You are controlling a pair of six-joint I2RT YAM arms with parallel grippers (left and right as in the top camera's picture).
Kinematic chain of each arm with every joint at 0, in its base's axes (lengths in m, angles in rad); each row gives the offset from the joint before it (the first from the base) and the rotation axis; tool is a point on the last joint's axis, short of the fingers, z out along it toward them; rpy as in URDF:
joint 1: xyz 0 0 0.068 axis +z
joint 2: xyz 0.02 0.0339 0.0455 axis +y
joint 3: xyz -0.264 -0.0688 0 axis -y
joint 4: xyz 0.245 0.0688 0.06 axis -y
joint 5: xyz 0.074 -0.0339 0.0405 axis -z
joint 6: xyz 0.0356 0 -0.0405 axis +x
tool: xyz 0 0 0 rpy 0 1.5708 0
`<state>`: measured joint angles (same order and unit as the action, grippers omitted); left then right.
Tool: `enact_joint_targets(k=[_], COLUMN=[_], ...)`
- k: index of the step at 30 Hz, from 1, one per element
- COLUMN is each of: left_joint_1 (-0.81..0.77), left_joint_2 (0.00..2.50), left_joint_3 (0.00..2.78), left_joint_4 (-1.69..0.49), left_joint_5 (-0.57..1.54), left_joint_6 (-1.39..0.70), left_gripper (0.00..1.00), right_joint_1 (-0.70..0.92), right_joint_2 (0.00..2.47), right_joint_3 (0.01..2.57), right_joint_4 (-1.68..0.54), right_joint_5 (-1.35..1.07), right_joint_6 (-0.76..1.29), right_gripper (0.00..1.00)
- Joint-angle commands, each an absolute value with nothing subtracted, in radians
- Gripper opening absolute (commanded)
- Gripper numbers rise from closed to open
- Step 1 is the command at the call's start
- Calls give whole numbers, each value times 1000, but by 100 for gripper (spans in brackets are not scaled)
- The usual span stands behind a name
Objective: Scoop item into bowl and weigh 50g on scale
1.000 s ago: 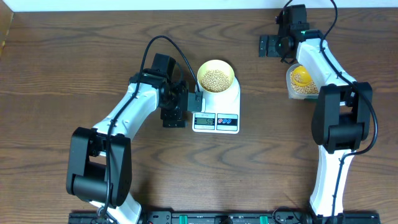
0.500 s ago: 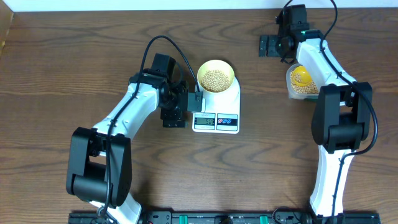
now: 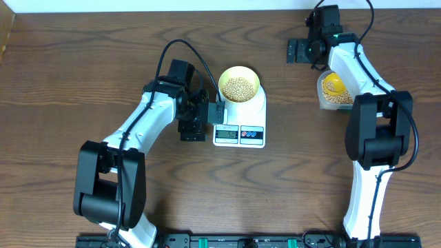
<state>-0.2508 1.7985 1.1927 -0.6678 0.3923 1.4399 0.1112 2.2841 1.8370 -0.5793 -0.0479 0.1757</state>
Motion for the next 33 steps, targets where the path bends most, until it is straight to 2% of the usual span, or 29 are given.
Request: enact_joint_targets(k=[1, 22, 29, 33], left_joint_1=[-254, -254, -254, -254], left_joint_2=[1777, 1777, 1777, 1777], left_joint_3=[1182, 1182, 1182, 1182], left_joint_4=[-667, -667, -668, -668], left_joint_5=[391, 391, 391, 391], left_joint_6=[1432, 1432, 1432, 1432], left_gripper=[98, 98, 98, 98], right_joint_1=[120, 120, 120, 120], right_joint_2=[2286, 2286, 2286, 2293], right_joint_3=[1836, 1836, 1836, 1836], right_joint_4=[-580, -580, -763, -778], right_joint_5=[-36, -36, -36, -36], right_joint_6=[186, 186, 186, 186], right_gripper=[99, 99, 99, 99])
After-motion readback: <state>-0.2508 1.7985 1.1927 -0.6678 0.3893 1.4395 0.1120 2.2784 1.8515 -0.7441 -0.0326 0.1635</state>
